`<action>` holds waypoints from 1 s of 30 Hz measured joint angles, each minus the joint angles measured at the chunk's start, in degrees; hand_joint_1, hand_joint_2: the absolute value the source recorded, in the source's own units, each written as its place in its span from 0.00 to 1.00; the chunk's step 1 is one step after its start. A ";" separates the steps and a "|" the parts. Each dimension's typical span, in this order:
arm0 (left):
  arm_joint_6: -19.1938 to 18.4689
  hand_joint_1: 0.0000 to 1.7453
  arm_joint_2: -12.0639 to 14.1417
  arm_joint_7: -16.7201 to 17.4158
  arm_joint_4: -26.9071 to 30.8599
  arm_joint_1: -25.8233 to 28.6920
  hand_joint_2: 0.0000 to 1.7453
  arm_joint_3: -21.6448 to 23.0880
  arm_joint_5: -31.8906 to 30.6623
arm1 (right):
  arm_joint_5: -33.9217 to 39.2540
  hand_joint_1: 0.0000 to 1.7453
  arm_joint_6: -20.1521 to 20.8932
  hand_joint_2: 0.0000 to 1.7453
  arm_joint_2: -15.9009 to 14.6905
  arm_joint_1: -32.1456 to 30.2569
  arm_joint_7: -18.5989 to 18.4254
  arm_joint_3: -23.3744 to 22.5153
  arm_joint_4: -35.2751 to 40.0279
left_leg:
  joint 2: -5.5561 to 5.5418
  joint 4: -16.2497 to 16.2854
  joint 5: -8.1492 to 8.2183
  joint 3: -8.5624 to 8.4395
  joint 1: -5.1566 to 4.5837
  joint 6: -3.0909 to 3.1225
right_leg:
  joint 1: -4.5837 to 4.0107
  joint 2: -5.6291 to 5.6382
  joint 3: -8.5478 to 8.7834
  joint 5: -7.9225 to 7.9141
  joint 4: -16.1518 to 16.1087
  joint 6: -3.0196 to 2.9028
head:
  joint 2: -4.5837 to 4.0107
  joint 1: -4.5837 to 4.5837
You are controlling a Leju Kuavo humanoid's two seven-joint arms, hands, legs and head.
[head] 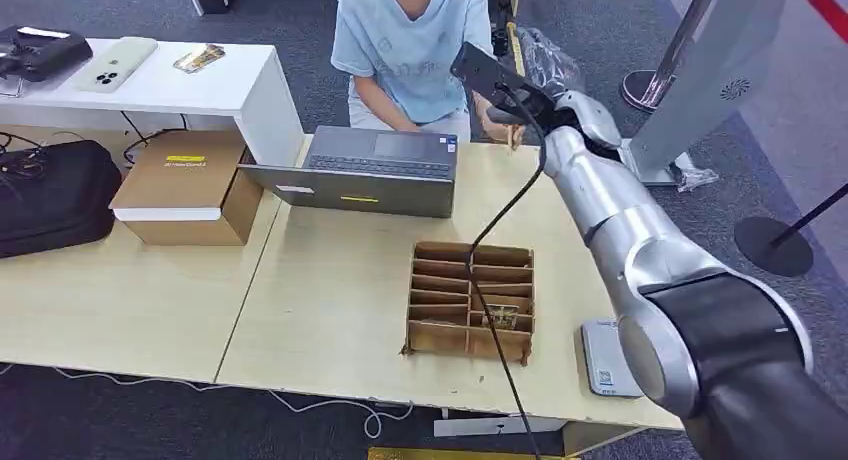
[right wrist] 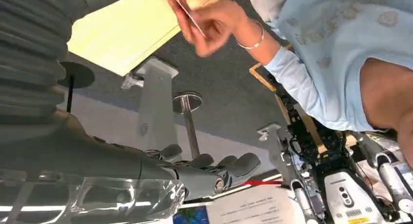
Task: Pass the card to the sensor for recognition and then transmit it.
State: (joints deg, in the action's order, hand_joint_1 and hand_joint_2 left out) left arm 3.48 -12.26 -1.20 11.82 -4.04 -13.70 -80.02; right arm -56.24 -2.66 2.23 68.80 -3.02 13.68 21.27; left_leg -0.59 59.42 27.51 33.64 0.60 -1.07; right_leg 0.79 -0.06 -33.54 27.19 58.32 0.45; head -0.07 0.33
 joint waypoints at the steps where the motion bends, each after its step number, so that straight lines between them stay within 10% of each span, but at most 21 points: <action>1: 0.00 0.00 0.00 0.00 0.00 0.00 0.00 0.02 0.00 | 0.00 0.00 0.00 1.00 0.00 0.00 0.00 -0.02 -0.09 | 0.00 0.00 0.00 0.00 0.00 0.00 | 0.00 0.00 0.00 0.00 0.00 0.00 | 0.00 0.02; 22: 0.22 0.00 0.00 0.00 0.00 0.01 0.00 0.46 0.26 | 0.26 0.01 -0.20 1.00 -0.02 0.01 0.68 -0.83 -0.46 | 0.00 0.00 0.00 0.00 0.00 0.00 | 0.00 0.00 0.00 0.00 0.00 0.00 | 0.00 0.02; 23: 0.22 0.00 0.00 0.00 0.00 0.01 0.00 0.46 0.28 | 0.26 0.91 -0.24 1.00 0.00 0.01 0.79 -0.85 -0.46 | 0.00 0.00 0.00 0.00 0.00 0.00 | 0.00 0.00 0.00 0.00 0.00 0.00 | 0.00 0.02; 30: 0.31 0.00 0.00 0.00 0.00 0.02 0.00 0.46 0.33 | 0.35 1.00 -0.24 1.00 -0.02 0.00 1.53 -0.87 -0.46 | 0.00 0.00 0.00 0.00 0.00 0.00 | 0.00 0.00 -0.01 0.00 0.00 0.00 | 0.00 0.02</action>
State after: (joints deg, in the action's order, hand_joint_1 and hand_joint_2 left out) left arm 3.78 -12.26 -1.20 11.82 -4.02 -13.25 -79.69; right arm -55.89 -2.91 2.21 68.79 -1.49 12.81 20.81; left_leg -0.59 59.42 27.51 33.64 0.60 -1.07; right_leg 0.79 -0.05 -33.55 27.19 58.32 0.45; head -0.07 0.35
